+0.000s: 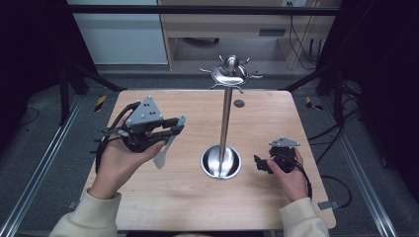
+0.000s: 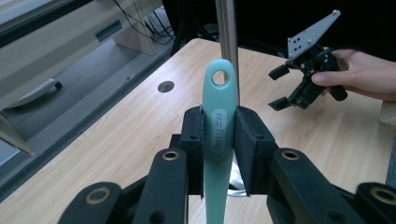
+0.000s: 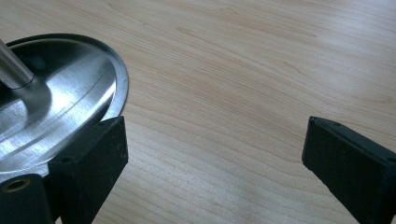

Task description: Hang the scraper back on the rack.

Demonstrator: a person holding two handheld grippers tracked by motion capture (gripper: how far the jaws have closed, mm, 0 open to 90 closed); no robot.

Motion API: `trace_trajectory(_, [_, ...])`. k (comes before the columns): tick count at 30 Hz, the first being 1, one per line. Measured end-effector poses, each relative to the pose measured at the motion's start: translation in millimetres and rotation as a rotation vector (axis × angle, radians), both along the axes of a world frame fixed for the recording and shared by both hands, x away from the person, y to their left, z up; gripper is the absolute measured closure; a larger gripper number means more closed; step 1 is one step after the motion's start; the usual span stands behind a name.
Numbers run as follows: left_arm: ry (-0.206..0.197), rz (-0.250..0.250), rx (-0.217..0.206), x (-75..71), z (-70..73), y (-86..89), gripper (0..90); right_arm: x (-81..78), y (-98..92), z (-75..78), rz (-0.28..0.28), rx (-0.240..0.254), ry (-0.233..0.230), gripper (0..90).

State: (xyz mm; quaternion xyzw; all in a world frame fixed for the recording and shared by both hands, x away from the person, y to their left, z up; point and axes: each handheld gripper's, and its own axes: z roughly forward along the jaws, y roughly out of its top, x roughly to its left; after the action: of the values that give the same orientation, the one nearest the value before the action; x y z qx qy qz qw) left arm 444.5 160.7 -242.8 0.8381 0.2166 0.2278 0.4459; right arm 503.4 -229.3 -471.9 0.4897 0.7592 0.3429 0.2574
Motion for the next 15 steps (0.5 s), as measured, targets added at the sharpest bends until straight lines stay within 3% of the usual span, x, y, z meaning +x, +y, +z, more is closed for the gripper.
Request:
trace_trajectory(8, [-0.023, 0.011, -0.038, -0.4, 6.3, -2.9, 74.1, -0.1, -0.2, 0.2, -0.002, 0.0, 0.002, 7.3])
trace_trajectory(15, [-0.036, 0.013, -0.047, -1.5, 10.6, -7.7, 74.1, 0.0, -0.4, 0.2, 0.001, -0.001, -0.001, 7.3])
